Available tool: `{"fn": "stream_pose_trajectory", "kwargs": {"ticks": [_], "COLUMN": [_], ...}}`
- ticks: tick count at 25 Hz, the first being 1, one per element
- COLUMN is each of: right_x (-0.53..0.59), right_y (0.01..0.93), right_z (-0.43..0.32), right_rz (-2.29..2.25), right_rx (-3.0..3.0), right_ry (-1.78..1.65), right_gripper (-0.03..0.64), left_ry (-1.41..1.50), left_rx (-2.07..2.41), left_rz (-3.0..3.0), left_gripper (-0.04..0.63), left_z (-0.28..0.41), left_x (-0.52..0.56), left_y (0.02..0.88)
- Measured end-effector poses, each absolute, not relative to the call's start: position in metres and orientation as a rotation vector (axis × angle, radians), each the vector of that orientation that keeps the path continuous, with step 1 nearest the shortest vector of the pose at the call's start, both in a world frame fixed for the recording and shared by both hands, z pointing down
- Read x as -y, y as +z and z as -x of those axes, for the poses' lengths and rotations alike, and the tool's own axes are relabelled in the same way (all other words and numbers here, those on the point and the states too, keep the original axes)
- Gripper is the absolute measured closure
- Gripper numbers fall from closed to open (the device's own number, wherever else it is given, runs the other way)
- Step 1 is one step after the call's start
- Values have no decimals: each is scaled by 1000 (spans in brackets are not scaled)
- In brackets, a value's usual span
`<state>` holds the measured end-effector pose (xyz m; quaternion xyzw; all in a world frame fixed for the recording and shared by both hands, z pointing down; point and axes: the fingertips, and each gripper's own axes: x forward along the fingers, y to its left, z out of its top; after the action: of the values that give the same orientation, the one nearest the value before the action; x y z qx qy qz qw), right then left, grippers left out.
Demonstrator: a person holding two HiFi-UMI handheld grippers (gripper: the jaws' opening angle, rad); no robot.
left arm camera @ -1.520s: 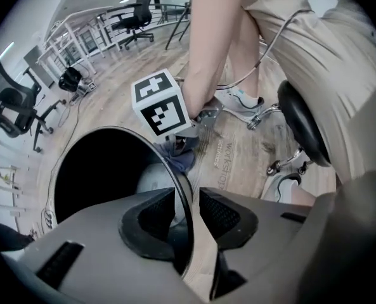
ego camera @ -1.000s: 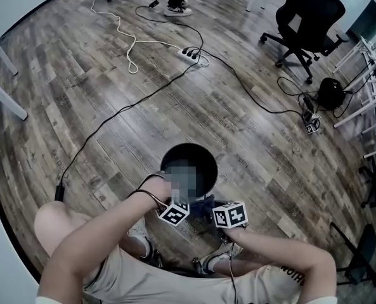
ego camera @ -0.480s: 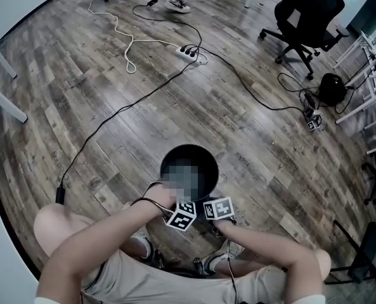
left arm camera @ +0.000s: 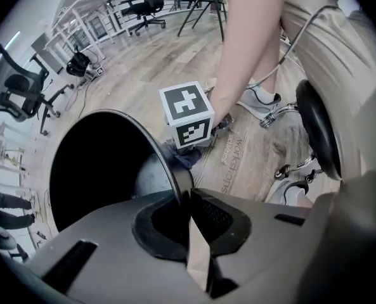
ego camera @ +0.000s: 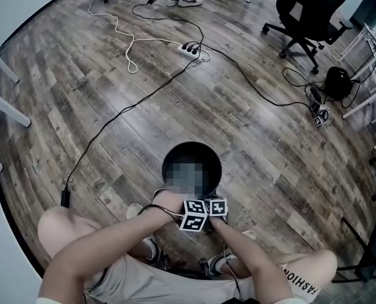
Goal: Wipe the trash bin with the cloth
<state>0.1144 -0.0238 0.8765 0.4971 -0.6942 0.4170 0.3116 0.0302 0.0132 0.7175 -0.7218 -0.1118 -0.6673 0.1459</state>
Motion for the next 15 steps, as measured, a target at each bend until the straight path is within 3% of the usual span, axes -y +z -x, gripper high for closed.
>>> {"fn": "stream_pose_trajectory", "kwargs": {"ticks": [5, 10, 15], "right_x": [19, 27, 34], "right_y": [868, 830, 767], "right_z": [-118, -135, -143], "right_rz": [-1309, -1313, -1226], "right_rx": [1818, 1782, 1834], "right_ry": [1175, 1222, 1136], "right_gripper": [540, 540, 540], "left_ry": [-1913, -1926, -1944], "left_rx": [321, 424, 559], "left_rz": [2072, 2118, 2057], "left_gripper": [569, 471, 436], "left_z": [-29, -24, 2], "left_x": [-15, -21, -15], "left_y": [717, 712, 710]}}
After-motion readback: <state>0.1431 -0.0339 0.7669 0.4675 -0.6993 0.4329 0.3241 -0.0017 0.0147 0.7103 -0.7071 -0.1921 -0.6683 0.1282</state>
